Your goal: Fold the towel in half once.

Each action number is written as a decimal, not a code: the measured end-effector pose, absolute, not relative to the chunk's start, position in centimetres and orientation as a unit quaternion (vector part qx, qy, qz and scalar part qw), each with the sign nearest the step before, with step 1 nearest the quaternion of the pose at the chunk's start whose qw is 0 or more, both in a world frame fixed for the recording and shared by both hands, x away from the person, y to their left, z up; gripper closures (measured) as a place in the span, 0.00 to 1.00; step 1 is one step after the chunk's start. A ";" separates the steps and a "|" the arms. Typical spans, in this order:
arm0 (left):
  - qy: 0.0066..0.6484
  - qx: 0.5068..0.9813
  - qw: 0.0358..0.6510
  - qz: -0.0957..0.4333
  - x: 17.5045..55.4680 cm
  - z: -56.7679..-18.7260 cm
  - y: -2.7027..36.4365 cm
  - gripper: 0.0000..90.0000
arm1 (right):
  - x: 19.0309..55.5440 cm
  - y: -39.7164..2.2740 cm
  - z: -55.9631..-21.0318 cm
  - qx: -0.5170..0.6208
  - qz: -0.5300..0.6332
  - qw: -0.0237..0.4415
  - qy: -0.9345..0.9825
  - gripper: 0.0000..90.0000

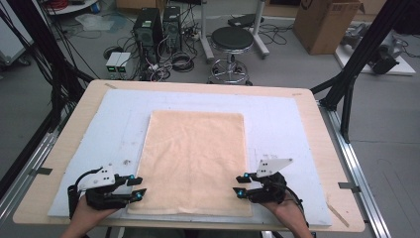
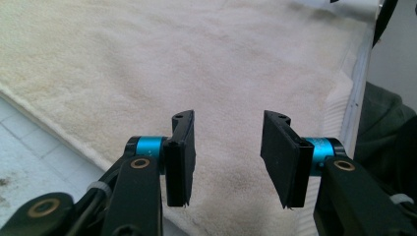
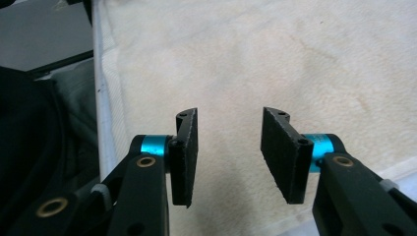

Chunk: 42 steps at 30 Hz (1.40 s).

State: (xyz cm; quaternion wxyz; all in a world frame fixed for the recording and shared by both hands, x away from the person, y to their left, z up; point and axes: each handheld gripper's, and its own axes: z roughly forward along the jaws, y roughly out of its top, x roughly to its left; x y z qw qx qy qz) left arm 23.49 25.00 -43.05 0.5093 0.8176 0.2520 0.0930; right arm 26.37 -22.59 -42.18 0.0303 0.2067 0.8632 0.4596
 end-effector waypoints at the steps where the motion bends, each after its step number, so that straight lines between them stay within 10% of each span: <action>1: 0.255 0.815 0.512 0.092 23.6 -43.0 25.0 0.61 | 26.5 -22.6 -42.1 0.209 0.461 0.032 0.862 0.63; 42: 0.293 0.801 0.506 0.132 28.5 -39.4 24.2 0.45 | 31.4 -21.0 -38.8 0.250 0.468 0.087 0.843 0.35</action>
